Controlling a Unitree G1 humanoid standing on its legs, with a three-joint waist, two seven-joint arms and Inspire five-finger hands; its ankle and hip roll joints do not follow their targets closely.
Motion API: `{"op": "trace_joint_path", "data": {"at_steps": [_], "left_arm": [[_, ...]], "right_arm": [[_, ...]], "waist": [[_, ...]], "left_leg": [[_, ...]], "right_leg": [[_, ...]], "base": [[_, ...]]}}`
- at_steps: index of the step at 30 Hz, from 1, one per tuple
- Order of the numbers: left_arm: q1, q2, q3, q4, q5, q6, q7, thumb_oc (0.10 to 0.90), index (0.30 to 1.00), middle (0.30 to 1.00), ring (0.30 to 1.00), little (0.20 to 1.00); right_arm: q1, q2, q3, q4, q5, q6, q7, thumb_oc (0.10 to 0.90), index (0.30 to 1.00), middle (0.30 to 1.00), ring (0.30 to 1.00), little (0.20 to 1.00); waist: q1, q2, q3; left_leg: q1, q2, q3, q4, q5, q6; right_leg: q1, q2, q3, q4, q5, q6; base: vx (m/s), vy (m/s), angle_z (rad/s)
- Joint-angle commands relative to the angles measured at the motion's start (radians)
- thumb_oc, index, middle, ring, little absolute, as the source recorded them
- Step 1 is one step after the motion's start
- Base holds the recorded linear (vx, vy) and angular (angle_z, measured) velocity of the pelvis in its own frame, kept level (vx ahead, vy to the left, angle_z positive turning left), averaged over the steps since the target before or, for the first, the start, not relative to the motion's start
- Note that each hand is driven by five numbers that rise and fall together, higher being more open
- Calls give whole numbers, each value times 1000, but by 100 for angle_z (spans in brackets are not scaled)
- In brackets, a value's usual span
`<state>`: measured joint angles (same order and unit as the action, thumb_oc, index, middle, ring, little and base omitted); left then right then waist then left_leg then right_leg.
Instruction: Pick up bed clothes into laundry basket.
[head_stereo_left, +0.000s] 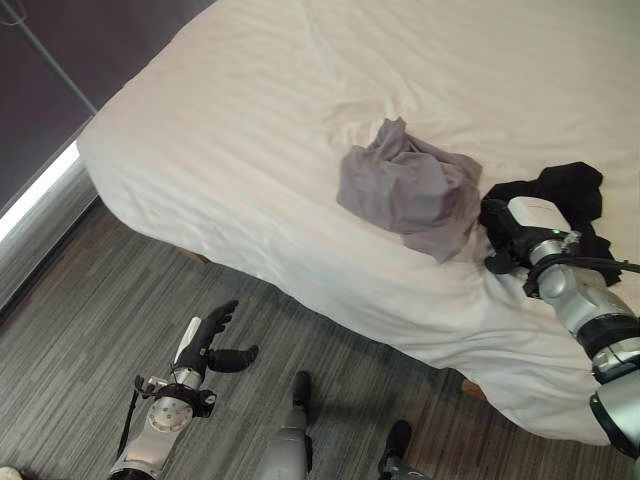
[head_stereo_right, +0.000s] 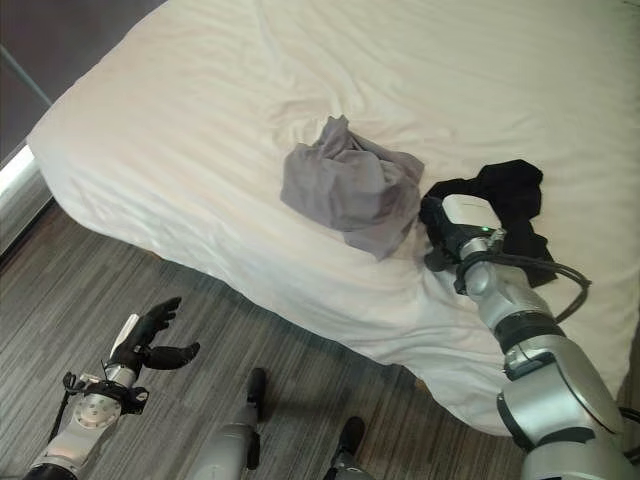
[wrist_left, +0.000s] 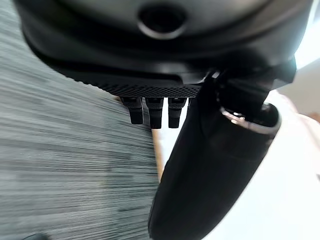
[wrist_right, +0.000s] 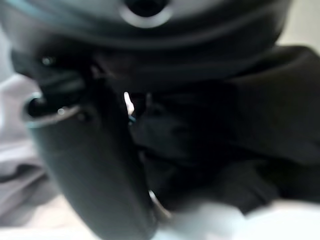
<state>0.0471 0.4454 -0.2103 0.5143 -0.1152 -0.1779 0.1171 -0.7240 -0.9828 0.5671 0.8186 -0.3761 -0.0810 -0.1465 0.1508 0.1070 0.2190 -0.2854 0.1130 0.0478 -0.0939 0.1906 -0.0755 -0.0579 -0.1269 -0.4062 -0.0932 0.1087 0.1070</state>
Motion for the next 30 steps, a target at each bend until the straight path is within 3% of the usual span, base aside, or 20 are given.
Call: {"op": "trace_joint_path", "data": {"at_steps": [1, 2, 3, 5, 10, 14, 16, 17, 22, 24, 28, 30], "left_arm": [[-114, 85, -18, -96, 80, -40, -9, 800, 900, 900, 900, 900], [-115, 87, -21, -97, 80, -39, -9, 800, 900, 900, 900, 900], [-96, 113, -25, -161, 111, -35, -35, 800, 900, 900, 900, 900], [-80, 128, -3, -207, 116, -34, -48, 800, 900, 900, 900, 900], [-58, 108, 31, -193, 113, -22, -49, 800, 900, 900, 900, 900], [-44, 41, 93, -56, 85, 7, -20, 800, 900, 900, 900, 900], [-32, 23, 121, -12, 96, 15, -7, 800, 900, 900, 900, 900], [-19, 15, 164, 10, 106, 25, 8, 800, 900, 900, 900, 900], [-19, 36, 230, 32, 126, 36, 39, 800, 900, 900, 900, 900], [-26, 57, 264, 36, 143, 42, 58, 800, 900, 900, 900, 900], [-93, 129, 346, -13, 156, 40, 138, 800, 900, 900, 900, 900], [-150, 195, 375, -71, 182, 37, 173, 800, 900, 900, 900, 900]], "right_arm": [[69, -131, -155, -130, 14, 7, -28, 400, 300, 300, 300, 300], [80, -132, -165, -135, 13, 7, -27, 400, 300, 300, 300, 300], [190, -169, -267, -155, 40, 2, -19, 400, 300, 300, 300, 300], [243, -208, -342, -174, 61, -4, -16, 400, 300, 300, 300, 300], [263, -294, -435, -242, 77, -3, -11, 400, 300, 300, 300, 300], [314, -424, -568, -321, 49, 5, -35, 400, 300, 300, 300, 300], [394, -465, -669, -336, 23, 12, -54, 400, 300, 300, 300, 300], [496, -482, -790, -341, 16, 21, -67, 400, 300, 300, 300, 300], [746, -449, -1060, -289, 87, 19, -80, 400, 300, 300, 300, 300], [806, -430, -1117, -264, 113, 24, -79, 400, 300, 300, 300, 300], [976, -303, -1246, -238, 183, 23, -90, 400, 300, 300, 300, 300], [1012, -228, -1234, -212, 195, 21, -100, 400, 300, 300, 300, 300]], "waist": [[26, -74, 39], [29, -75, 40], [38, -87, 32], [44, -102, 21], [44, -137, -9], [12, -169, -48], [-7, -177, -64], [-29, -185, -78], [-42, -194, -91], [-58, -191, -94], [-88, -175, -94], [-100, -161, -92]], "left_leg": [[153, 49, -29, 7, -139, -96], [154, 49, -30, 7, -139, -96], [177, 43, -58, 7, -152, -89], [200, 35, -70, 7, -164, -84], [242, 19, -76, 7, -182, -66], [290, 14, -60, 7, -207, -53], [305, 13, -54, 7, -216, -46], [313, 10, -47, 7, -220, -38], [340, 15, -27, 7, -234, -35], [352, 21, -16, 7, -236, -37], [378, 45, 19, 7, -235, -49], [382, 59, 31, 7, -226, -56]], "right_leg": [[31, -89, 14, 6, -109, 87], [33, -89, 12, 6, -109, 87], [73, -89, -9, 6, -113, 88], [110, -91, -26, 6, -117, 87], [153, -97, -28, 6, -119, 88], [183, -94, -4, 6, -120, 87], [186, -91, 8, 6, -119, 88], [183, -90, 20, 6, -114, 88], [183, -79, 53, 6, -116, 84], [180, -71, 70, 6, -119, 80], [177, -47, 103, 6, -133, 67], [178, -34, 115, 6, -143, 59]], "base": [[19, 15, 20], [-2, -2, 38], [6, -10, 48], [-14, 16, 57], [-5, 62, 18], [24, 64, -7], [26, 52, -7], [16, 31, -10], [18, -5, -17], [1, -32, -24], [15, -86, -28], [3, -109, -25]]}}
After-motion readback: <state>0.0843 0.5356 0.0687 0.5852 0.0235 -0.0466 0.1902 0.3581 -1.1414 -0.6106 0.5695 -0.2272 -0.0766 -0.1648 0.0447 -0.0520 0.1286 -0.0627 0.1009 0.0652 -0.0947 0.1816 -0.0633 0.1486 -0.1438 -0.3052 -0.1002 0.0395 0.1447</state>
